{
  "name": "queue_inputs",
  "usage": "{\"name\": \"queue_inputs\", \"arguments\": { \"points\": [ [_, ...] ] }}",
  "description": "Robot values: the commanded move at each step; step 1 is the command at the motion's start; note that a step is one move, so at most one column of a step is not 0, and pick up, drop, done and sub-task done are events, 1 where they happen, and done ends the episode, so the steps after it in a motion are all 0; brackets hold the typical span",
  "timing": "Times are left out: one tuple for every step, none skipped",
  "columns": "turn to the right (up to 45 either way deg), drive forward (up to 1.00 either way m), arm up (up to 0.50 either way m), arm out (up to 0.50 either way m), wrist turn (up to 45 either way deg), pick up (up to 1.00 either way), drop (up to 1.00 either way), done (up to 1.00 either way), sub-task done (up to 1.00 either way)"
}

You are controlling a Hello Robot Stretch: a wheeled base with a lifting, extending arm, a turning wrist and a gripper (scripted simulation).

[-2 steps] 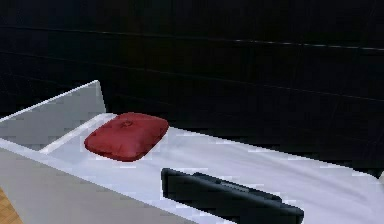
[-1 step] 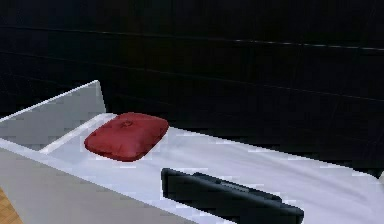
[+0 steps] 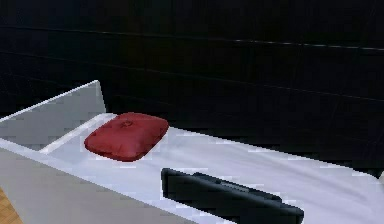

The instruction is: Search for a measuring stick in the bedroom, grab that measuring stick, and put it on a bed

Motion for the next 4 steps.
{"name": "queue_inputs", "arguments": {
  "points": [
    [0.0,0.00,0.00,0.16,0.0,0.00,0.00,0.00,0.00],
    [0.0,0.00,0.00,0.00,45.0,0.00,0.00,0.00,0.00],
    [0.0,0.00,0.00,0.00,45.0,0.00,0.00,0.00,0.00],
    [0.0,0.00,0.00,0.00,45.0,0.00,0.00,0.00,0.00]
  ]
}}
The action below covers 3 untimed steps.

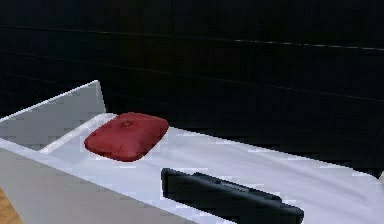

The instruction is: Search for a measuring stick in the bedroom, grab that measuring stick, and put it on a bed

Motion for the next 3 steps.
{"name": "queue_inputs", "arguments": {
  "points": [
    [0.0,0.00,0.00,0.00,30.0,0.00,0.00,0.00,0.00],
    [0.0,0.00,-0.30,0.00,0.0,0.00,0.00,0.00,0.00],
    [0.0,0.00,0.00,0.00,0.0,1.00,0.00,0.00,0.00]
  ]
}}
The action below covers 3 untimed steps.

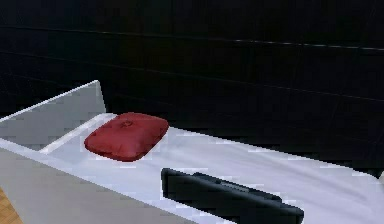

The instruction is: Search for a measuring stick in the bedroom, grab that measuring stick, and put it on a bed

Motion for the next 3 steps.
{"name": "queue_inputs", "arguments": {
  "points": [
    [0.0,0.00,0.10,0.00,0.0,0.00,0.00,0.00,0.00],
    [0.0,0.00,0.30,0.00,0.0,0.00,0.00,0.00,0.00],
    [0.0,0.00,0.00,0.00,-45.0,0.00,0.00,0.00,0.00]
  ]
}}
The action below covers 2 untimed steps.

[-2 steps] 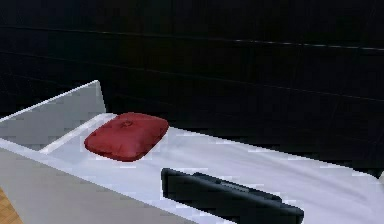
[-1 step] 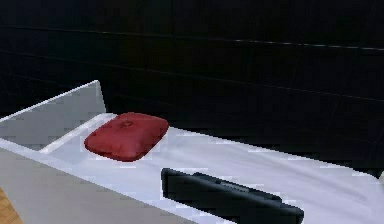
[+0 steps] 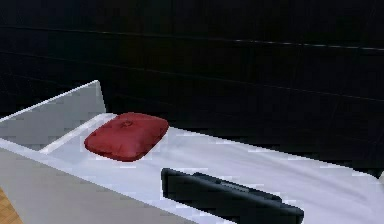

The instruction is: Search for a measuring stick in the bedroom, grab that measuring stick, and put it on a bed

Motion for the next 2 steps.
{"name": "queue_inputs", "arguments": {
  "points": [
    [0.0,0.00,0.00,0.00,-45.0,0.00,0.00,0.00,0.00],
    [0.0,0.00,0.00,0.00,-24.0,0.00,0.00,0.00,0.00]
  ]
}}
